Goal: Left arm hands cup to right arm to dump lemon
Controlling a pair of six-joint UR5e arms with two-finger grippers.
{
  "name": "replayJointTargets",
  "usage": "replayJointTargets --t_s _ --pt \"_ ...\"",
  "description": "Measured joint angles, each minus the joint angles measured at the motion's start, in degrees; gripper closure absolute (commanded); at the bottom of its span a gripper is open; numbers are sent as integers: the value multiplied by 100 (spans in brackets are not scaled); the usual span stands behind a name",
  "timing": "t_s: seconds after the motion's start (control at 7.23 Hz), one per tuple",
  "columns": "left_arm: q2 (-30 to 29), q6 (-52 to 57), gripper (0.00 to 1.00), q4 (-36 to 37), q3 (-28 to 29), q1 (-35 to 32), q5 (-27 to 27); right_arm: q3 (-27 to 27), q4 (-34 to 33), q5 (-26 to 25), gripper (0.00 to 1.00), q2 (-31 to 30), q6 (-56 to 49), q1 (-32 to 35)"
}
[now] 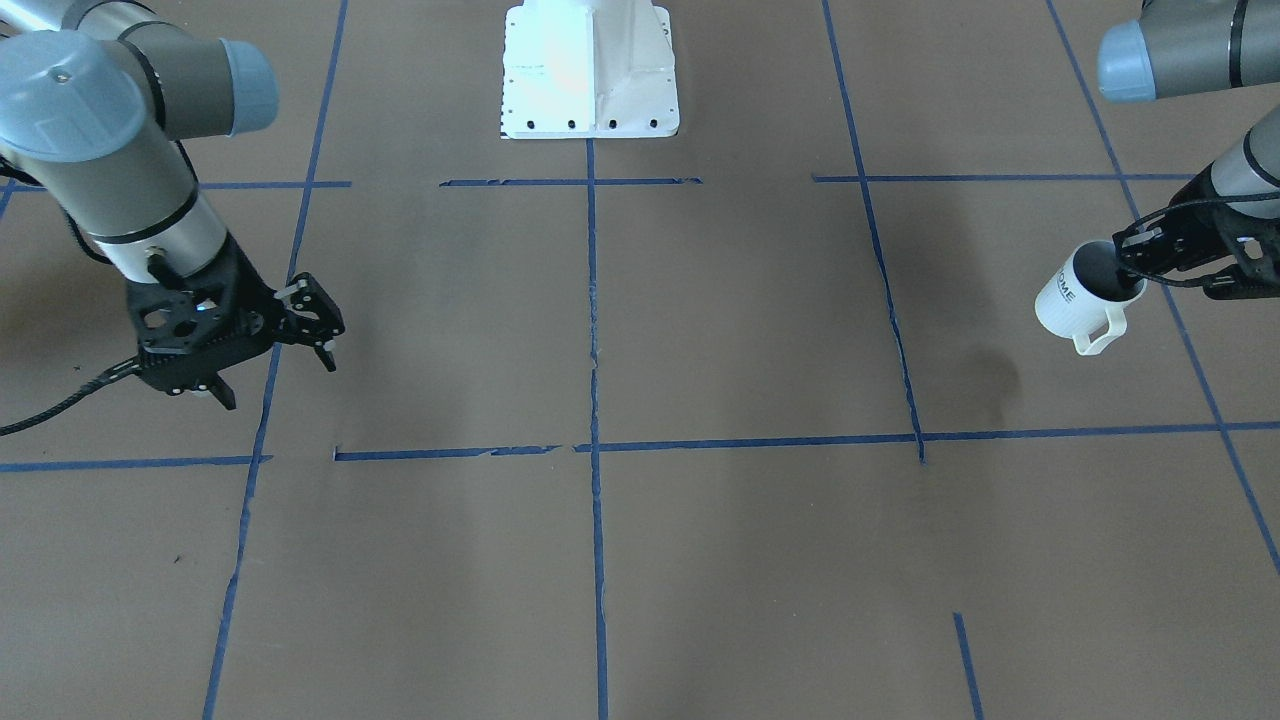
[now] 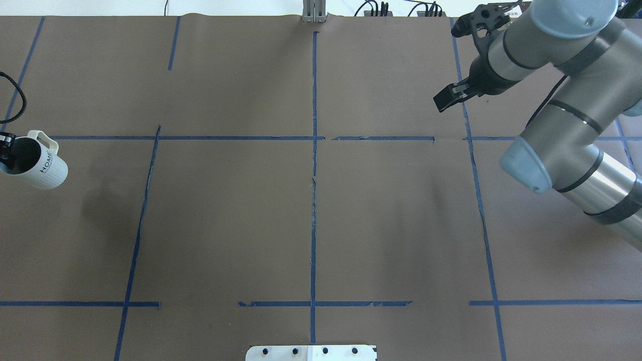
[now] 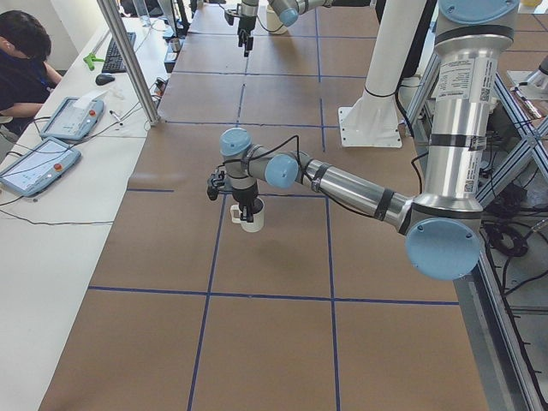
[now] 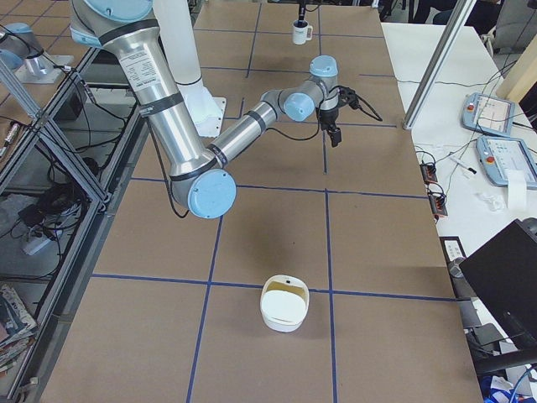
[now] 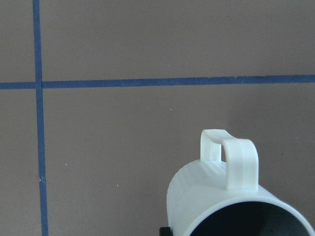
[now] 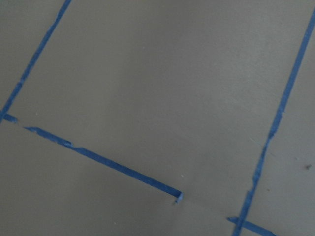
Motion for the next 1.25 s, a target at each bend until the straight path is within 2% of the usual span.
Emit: replayJointTargets --t_s 0.28,0.69,0.97,1.11,1.25 --pt "178 -228 100 -443 144 23 -124 410 -552 217 0 -448 -702 389" --pt "186 -832 100 -1545 765 76 -127 583 -615 391 0 -936 -827 546" --pt "172 -1004 98 -1745 871 213 -117 613 -615 503 0 -1029 -837 624" --pt "170 -1020 89 -1765 879 274 -128 619 -615 544 0 -1041 -838 642" --pt "169 -1022 62 -1768 884 334 -136 623 -614 569 0 -1043 -838 655"
